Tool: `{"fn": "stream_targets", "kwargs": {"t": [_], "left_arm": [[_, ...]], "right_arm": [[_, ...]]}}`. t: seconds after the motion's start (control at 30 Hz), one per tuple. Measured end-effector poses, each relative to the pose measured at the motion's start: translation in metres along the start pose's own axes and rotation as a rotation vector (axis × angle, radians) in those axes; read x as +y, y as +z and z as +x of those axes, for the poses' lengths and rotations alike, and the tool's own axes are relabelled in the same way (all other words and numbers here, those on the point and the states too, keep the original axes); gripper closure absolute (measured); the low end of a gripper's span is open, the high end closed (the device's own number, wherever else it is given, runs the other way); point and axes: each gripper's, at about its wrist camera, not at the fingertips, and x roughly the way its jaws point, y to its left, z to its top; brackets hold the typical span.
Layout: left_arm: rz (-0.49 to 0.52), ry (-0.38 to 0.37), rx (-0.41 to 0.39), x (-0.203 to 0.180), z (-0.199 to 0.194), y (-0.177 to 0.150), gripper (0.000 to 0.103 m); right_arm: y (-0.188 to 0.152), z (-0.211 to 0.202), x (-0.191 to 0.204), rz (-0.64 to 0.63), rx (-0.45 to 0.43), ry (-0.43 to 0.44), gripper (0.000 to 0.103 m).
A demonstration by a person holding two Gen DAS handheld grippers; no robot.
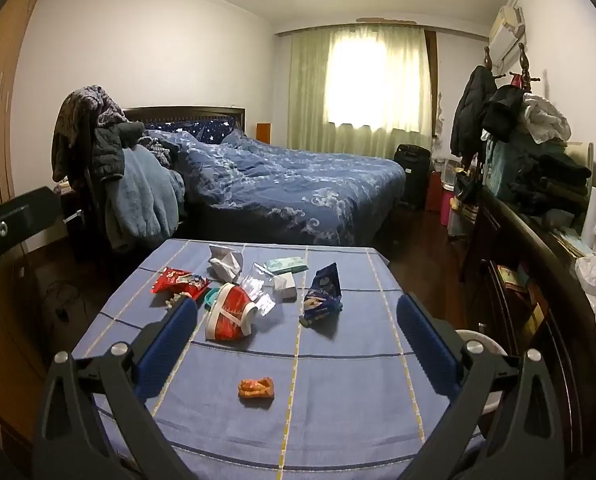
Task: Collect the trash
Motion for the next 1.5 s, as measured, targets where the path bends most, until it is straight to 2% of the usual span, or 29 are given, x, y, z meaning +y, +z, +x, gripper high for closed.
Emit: {"fn": "stream_targets", "kwargs": {"t": [0.2, 1.5], "left_arm": [[-0.021, -0.006, 0.022, 0.0053, 0.0033, 0.0032, 0.004], [-0.041, -0.008, 0.030, 0.0050, 0.0073, 0.0025, 0.004]], "right_arm": [[-0.0009, -0.0007, 0.0010, 0.001, -0.004, 0.002, 0.003], [-0.0089, 0.0021, 0.0078, -0.015, 0.016, 0.009, 0.003]]}}
